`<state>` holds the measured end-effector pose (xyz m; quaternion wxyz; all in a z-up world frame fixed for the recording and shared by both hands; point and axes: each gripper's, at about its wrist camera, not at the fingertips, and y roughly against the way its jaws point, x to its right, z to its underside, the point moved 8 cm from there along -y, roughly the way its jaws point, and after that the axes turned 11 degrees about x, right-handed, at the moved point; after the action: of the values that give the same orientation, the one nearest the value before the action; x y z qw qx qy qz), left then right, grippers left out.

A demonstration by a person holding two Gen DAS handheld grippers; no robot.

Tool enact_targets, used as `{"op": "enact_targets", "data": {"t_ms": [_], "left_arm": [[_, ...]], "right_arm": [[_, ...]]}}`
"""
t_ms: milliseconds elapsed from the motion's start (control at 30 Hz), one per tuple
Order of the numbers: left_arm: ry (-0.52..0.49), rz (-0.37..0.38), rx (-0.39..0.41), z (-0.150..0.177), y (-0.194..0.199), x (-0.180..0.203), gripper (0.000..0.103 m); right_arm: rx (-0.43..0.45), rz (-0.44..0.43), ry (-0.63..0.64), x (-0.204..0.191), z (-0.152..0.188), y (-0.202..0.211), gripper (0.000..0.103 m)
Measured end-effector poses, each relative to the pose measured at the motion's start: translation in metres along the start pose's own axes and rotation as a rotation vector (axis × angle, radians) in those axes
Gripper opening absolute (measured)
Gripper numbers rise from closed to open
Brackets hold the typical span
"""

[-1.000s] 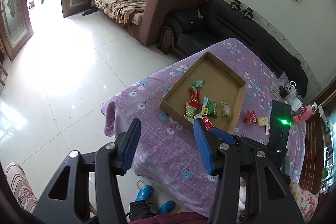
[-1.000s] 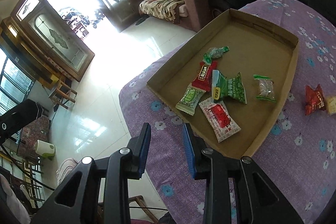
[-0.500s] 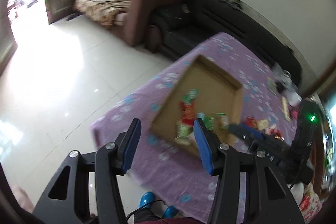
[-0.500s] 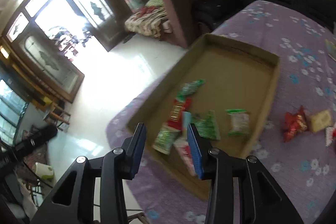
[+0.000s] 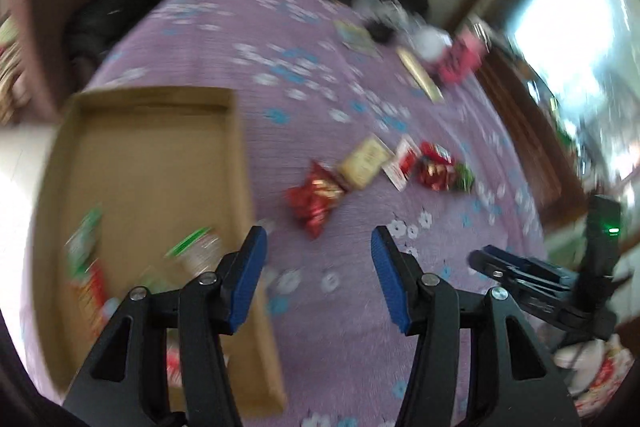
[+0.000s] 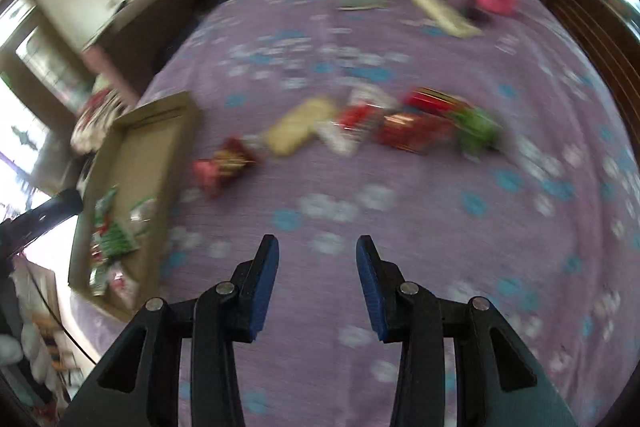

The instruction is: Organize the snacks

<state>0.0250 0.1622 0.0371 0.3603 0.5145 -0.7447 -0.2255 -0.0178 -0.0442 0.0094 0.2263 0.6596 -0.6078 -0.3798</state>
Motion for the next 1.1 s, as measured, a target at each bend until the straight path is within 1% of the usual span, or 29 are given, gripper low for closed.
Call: {"op": "enact_targets", "data": {"t_ms": [33,67,100,167,200,300,400,433,467,500,600,633,733,833,900,967,1000,1033,1100], "left_arm": [[-0.035,0.009,-0.024,-0.001,-0.015,0.006,0.056],[-0.067,0.001,-0.043,-0.001,-0.028,0.009,0.056],[-0.110,-0.018,-0.072,-0.001,-0.044,0.012,0.056],[-0.154,-0.045,-0.113,0.003,-0.062,0.009,0.056],[-0.179,-0.071,-0.138,0.005,-0.075,0.008,0.056],[-0.206,-0.113,-0.174,0.008,-0.095,0.006,0.056],[-0.235,-0.131,-0.204,0.013,-0.113,0.010,0.056],[-0.234,-0.135,-0.222,0.015,-0.117,0.010,0.049],[-0.242,-0.157,-0.225,0.016,-0.120,0.008,0.040],[-0.251,-0.168,-0.220,0.016,-0.119,0.008,0.036],[-0.192,-0.154,-0.212,0.011,-0.113,0.004,0.031],[-0.177,-0.155,-0.204,0.009,-0.110,0.002,0.028],[-0.138,-0.155,-0.179,0.005,-0.101,-0.002,0.027],[-0.105,-0.154,-0.153,0.007,-0.085,-0.005,0.027],[-0.083,-0.150,-0.139,0.008,-0.077,-0.004,0.027],[-0.059,-0.156,-0.120,0.008,-0.070,-0.005,0.027],[-0.044,-0.161,-0.107,0.007,-0.063,-0.006,0.027],[-0.026,-0.158,-0.093,0.007,-0.058,-0.007,0.027],[0.001,-0.163,-0.072,0.005,-0.049,-0.010,0.027]], "right_arm": [[-0.001,0.009,-0.012,0.007,0.002,0.002,0.040],[-0.001,0.014,-0.020,0.014,0.004,0.002,0.040],[-0.002,0.016,-0.029,0.021,0.005,0.003,0.040],[-0.005,0.014,-0.040,0.031,0.006,0.001,0.040],[-0.006,0.011,-0.045,0.034,0.006,0.001,0.040],[-0.011,-0.010,-0.044,0.040,0.008,0.003,0.040],[-0.010,-0.023,-0.040,0.048,0.007,0.001,0.040],[-0.009,-0.024,-0.048,0.053,0.003,-0.001,0.040],[-0.008,-0.026,-0.055,0.056,0.001,-0.002,0.040],[-0.006,-0.033,-0.067,0.062,-0.004,-0.004,0.040],[-0.002,-0.055,-0.083,0.070,-0.016,-0.009,0.040],[-0.007,-0.067,-0.094,0.072,-0.019,-0.012,0.040],[-0.010,-0.104,-0.111,0.071,-0.031,-0.020,0.040],[0.019,-0.130,-0.032,0.058,-0.049,-0.022,0.040],[0.018,-0.141,0.069,0.044,-0.058,-0.026,0.040],[0.007,-0.185,0.135,0.027,-0.066,-0.033,0.040],[-0.021,-0.229,0.140,0.014,-0.068,-0.039,0.040],[-0.037,-0.258,0.130,0.005,-0.069,-0.043,0.040],[-0.119,-0.377,0.057,-0.020,-0.065,-0.059,0.041]]}}
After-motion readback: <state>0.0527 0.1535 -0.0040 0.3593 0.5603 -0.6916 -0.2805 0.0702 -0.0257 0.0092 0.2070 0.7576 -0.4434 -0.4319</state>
